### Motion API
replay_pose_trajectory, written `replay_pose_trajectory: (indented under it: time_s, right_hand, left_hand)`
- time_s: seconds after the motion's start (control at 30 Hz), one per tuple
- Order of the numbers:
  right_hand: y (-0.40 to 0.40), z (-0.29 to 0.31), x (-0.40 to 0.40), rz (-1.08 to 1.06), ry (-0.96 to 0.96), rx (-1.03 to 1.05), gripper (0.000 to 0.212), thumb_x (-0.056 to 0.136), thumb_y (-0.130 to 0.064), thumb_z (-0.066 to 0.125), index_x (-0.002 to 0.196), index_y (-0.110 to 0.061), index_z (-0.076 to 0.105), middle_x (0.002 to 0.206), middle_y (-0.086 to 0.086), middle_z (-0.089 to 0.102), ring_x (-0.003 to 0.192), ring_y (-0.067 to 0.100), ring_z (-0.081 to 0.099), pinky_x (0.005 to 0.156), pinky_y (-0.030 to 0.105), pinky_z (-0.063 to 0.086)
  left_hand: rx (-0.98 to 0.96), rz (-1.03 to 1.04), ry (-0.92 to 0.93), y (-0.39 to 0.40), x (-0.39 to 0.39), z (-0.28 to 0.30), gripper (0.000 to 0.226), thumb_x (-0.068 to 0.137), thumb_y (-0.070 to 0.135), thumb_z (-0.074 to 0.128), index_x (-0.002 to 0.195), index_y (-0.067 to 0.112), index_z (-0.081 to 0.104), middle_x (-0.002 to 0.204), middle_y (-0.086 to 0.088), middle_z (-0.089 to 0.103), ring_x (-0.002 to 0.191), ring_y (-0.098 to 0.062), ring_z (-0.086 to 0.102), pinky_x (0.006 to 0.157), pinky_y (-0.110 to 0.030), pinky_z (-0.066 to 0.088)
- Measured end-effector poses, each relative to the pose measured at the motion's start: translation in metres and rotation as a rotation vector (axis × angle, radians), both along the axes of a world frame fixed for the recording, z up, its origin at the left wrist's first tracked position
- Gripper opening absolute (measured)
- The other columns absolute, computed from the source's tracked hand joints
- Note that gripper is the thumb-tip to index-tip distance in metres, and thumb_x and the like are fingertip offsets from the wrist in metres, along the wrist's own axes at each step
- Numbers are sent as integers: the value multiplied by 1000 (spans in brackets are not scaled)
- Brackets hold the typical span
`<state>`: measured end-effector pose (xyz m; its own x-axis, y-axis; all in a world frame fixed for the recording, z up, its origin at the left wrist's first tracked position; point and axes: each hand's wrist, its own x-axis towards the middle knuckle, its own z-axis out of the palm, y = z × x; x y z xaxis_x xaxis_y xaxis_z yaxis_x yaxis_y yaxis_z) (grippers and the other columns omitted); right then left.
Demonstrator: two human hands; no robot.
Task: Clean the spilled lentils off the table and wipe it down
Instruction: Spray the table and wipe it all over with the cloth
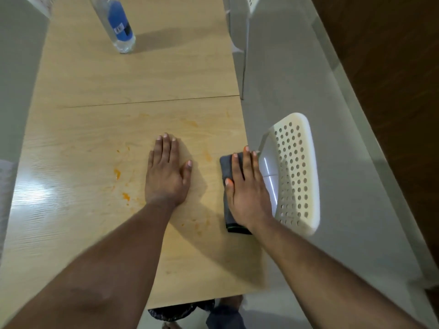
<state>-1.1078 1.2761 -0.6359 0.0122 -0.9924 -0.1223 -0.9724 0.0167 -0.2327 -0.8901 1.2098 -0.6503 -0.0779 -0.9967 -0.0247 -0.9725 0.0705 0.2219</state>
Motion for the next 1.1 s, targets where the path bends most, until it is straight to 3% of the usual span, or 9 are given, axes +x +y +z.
replay_pose_trajectory:
  time_s: [0.33,0.63,0.73,0.93,1.1]
  right_hand:
    - [-165,5,12,-36,25,-54,66,109,-41,21,167,-9,17,176,16,6,162,36,6,129,53,21]
    - [-48,4,4,54,29,-42,64,111,-40,22,169,-14,10,177,6,-4,163,23,-6,131,50,14]
    - [-71,0,0,40,16,-43,63,111,-38,23,168,-13,12,177,8,-1,163,24,-5,131,49,14]
    - [-189,5,18,-38,59,-83,65,110,-39,20,167,-8,17,176,14,10,163,31,7,130,50,16]
    - [-141,7,27,124,67,-93,66,110,-40,23,168,-10,13,177,9,6,163,26,4,131,47,13]
  left_hand:
    - [-20,3,-24,-4,2,-9,74,109,53,23,169,11,9,177,-8,0,163,-21,-7,133,-45,5]
    - [-19,-3,-6,-3,1,-7,74,109,53,23,169,10,11,177,-10,1,163,-21,-6,132,-46,8]
    - [-20,-3,-6,-4,1,-8,74,109,53,23,169,10,10,177,-10,1,163,-21,-6,132,-46,8]
    - [-8,-5,-31,-5,3,-9,74,109,53,20,169,10,8,177,-9,-1,163,-21,-8,132,-46,6]
    - [-14,0,5,-4,3,-8,74,108,52,23,168,10,12,177,-9,2,163,-21,-6,132,-46,7]
